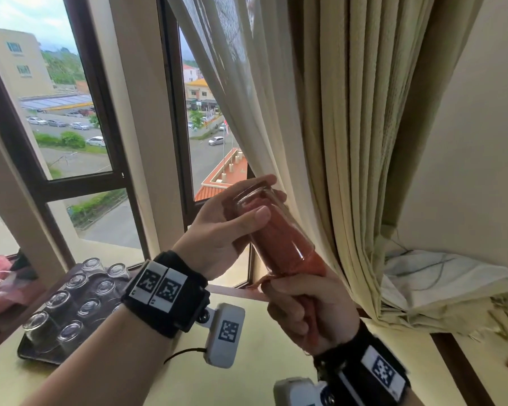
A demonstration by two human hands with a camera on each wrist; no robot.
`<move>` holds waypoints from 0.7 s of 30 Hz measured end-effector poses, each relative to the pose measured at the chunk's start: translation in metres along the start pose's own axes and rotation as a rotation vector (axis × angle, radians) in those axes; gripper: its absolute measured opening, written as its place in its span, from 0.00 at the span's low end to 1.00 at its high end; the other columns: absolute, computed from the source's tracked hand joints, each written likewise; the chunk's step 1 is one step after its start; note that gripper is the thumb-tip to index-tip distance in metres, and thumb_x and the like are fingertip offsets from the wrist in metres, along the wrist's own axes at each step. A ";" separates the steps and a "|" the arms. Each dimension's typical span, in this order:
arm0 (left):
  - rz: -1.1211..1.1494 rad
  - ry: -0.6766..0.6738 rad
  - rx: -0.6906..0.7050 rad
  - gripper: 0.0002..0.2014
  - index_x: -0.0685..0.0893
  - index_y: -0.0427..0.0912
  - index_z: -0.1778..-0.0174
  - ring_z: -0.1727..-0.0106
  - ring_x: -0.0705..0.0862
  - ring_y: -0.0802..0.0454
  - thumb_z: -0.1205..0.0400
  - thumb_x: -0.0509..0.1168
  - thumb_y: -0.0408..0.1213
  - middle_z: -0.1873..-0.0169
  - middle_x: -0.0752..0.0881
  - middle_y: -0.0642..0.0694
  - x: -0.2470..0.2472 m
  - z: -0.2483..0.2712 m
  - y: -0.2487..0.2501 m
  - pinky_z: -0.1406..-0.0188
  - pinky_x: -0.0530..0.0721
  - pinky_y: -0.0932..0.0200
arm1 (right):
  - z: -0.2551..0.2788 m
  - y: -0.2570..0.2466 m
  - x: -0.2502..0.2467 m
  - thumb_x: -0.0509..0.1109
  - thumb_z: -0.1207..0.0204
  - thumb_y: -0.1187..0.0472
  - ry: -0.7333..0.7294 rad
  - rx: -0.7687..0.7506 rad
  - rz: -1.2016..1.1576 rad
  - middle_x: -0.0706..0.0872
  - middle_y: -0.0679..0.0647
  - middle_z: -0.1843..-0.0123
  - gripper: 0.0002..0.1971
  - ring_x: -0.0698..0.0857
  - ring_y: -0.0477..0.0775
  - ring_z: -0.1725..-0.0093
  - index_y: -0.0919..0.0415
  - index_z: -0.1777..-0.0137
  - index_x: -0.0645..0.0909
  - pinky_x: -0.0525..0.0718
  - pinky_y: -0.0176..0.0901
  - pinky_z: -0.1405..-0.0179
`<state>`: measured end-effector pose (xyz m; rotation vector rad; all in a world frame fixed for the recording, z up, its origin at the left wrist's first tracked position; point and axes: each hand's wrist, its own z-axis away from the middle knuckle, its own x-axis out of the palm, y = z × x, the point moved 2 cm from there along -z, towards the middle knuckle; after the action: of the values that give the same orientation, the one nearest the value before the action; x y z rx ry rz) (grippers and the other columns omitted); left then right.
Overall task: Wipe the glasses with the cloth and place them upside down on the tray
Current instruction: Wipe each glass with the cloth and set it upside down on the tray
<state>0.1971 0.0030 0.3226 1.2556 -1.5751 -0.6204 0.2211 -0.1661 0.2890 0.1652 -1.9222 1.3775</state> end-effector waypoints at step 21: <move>0.038 0.043 0.009 0.41 0.82 0.33 0.22 0.34 0.89 0.36 0.29 0.89 0.45 0.37 0.90 0.34 -0.007 0.013 0.004 0.35 0.90 0.44 | -0.002 0.011 0.012 0.67 0.26 0.77 -0.087 0.000 -0.158 0.86 0.55 0.72 0.35 0.76 0.42 0.83 0.73 0.17 0.67 0.70 0.30 0.85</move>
<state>0.1829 0.0090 0.3183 1.2354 -1.5641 -0.5588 0.2084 -0.1562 0.2887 0.3737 -1.9355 1.2839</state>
